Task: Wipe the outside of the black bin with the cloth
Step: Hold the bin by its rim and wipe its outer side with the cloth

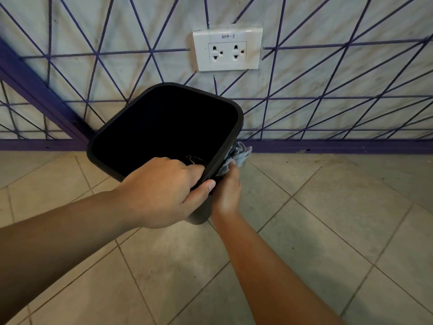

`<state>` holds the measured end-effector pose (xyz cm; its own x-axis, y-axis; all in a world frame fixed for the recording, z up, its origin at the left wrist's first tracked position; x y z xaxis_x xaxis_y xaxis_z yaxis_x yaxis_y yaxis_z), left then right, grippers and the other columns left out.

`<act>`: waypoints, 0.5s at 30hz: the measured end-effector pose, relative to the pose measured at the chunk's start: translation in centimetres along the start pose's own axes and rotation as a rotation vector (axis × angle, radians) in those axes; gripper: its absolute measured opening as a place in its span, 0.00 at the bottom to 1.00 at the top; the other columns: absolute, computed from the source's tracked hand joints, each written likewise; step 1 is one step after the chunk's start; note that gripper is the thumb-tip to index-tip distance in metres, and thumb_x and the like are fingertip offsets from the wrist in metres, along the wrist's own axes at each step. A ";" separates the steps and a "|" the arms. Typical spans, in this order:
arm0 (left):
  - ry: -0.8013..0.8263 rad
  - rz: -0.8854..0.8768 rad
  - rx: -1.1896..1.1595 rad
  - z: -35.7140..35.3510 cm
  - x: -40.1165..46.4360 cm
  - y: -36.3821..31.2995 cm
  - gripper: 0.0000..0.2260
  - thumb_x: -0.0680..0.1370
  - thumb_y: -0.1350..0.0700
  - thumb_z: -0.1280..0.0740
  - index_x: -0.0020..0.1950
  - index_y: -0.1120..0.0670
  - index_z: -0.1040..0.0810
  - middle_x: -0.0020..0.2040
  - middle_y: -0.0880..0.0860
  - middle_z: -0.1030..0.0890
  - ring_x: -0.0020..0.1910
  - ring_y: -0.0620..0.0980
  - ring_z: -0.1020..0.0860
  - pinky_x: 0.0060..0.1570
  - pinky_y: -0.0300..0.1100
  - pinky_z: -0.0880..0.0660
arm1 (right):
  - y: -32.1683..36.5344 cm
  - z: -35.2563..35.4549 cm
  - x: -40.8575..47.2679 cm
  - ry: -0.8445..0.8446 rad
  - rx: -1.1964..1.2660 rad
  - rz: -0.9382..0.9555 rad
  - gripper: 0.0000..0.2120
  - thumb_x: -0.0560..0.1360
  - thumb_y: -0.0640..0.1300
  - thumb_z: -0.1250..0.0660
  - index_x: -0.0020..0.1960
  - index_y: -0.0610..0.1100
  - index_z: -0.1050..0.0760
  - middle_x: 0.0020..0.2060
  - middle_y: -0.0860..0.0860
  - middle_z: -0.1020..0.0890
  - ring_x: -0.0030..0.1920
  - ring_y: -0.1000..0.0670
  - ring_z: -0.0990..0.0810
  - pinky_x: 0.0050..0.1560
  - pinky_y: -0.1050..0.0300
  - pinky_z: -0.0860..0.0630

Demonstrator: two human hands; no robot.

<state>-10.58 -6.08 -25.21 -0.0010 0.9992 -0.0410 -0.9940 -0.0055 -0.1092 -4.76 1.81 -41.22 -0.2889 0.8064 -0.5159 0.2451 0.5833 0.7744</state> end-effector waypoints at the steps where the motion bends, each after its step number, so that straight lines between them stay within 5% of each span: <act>1: -0.003 -0.002 -0.004 -0.1 0.0 0.0 0.17 0.79 0.39 0.53 0.34 0.45 0.39 0.26 0.47 0.29 0.24 0.45 0.29 0.26 0.39 0.36 | 0.3 -0.1 -0.7 0.010 -0.027 -0.001 0.55 0.67 0.76 0.44 0.86 0.45 0.33 0.86 0.42 0.31 0.87 0.41 0.34 0.88 0.32 0.38; 6: -0.031 -0.023 -0.011 -0.3 0.0 0.4 0.18 0.81 0.40 0.53 0.34 0.44 0.40 0.24 0.48 0.31 0.22 0.46 0.30 0.24 0.39 0.37 | 1.8 -0.1 0.0 -0.048 0.012 -0.015 0.51 0.68 0.69 0.41 0.83 0.40 0.28 0.78 0.38 0.22 0.80 0.37 0.25 0.85 0.34 0.31; 15: -0.020 -0.024 -0.026 -0.3 0.0 0.5 0.18 0.79 0.38 0.53 0.34 0.45 0.39 0.24 0.48 0.31 0.22 0.46 0.30 0.25 0.38 0.37 | 0.8 -0.6 -0.4 -0.029 0.032 -0.041 0.61 0.61 0.75 0.44 0.87 0.44 0.34 0.86 0.41 0.31 0.86 0.39 0.33 0.87 0.33 0.36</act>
<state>-11.01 -6.07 -25.57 0.0205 0.9996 -0.0179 -0.9905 0.0179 -0.1360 -5.00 1.93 -40.19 -0.2725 0.7839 -0.5580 0.2631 0.6185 0.7404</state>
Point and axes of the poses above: each hand's wrist, its own x-axis towards the middle knuckle, its own z-axis out of the back of the hand, y = z × x, the point moved 1 cm from there along x, towards the middle knuckle
